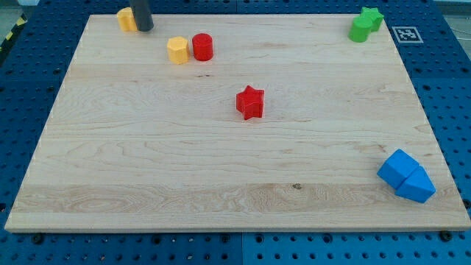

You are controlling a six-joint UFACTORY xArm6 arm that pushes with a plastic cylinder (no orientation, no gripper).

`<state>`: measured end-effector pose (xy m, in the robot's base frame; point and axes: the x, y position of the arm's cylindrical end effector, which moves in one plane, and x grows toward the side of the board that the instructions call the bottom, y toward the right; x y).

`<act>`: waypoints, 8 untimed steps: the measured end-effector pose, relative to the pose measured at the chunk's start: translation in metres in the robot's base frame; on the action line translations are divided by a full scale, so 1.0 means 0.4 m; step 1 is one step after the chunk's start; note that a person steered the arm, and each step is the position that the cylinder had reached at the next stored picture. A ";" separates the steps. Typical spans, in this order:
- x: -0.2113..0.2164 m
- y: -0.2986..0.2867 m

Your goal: Push the yellow heart to the top left corner of the board

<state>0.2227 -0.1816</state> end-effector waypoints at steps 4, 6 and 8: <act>-0.078 -0.018; -0.078 -0.040; -0.079 -0.101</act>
